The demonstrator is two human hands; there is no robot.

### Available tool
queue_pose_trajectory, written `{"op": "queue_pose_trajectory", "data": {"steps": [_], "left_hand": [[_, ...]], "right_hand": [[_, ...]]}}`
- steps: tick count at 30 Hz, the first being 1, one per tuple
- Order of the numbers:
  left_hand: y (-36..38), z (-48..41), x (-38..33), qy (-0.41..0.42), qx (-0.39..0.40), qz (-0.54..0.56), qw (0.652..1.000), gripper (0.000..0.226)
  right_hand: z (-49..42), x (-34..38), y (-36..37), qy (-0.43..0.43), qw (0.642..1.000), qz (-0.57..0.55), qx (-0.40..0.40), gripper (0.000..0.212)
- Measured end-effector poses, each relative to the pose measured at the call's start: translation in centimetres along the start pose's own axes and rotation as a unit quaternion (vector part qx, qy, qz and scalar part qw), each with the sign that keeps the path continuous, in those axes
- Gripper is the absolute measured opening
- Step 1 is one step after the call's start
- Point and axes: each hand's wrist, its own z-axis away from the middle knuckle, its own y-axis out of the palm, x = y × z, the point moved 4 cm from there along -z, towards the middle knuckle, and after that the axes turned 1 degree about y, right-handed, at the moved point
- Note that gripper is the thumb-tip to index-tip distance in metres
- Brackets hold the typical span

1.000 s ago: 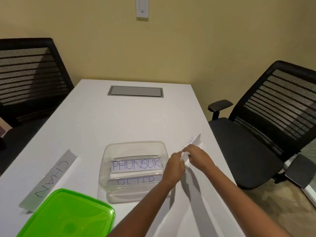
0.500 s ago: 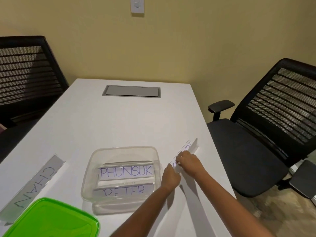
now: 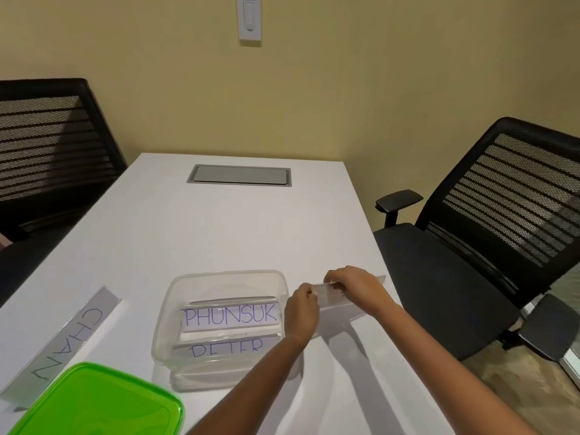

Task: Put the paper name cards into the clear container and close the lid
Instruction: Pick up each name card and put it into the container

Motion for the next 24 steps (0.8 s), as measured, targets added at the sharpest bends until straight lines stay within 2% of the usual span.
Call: {"op": "queue_pose_trajectory", "data": {"steps": [4,8,12,16,24], "left_hand": [[-2.7,0.2,-1.7,0.011,-0.035,0.042,0.998,0.024],[-5.0,0.3,-2.0,-0.044,-0.023,0.163,0.985,0.024],[-7.7,0.4,-1.1,-0.106,-0.019,0.248,0.963,0.031],[-10.7,1.0,-0.3,-0.133,-0.008,0.264,0.955,0.034],[-15.6,2.7,2.1,-0.169,0.003,0.3,0.939,0.03]], "right_hand": [[1.0,0.8,-2.4,0.036,0.996,-0.075,-0.022,0.026],[2.6,2.0,-4.5,0.044,0.988,-0.143,-0.033,0.035],[4.3,2.5,-5.6,0.045,0.995,-0.091,0.011,0.058],[5.7,2.6,-6.1,0.056,0.995,-0.064,0.05,0.074],[6.9,4.4,-6.8,0.06,0.991,-0.104,0.054,0.056]]}}
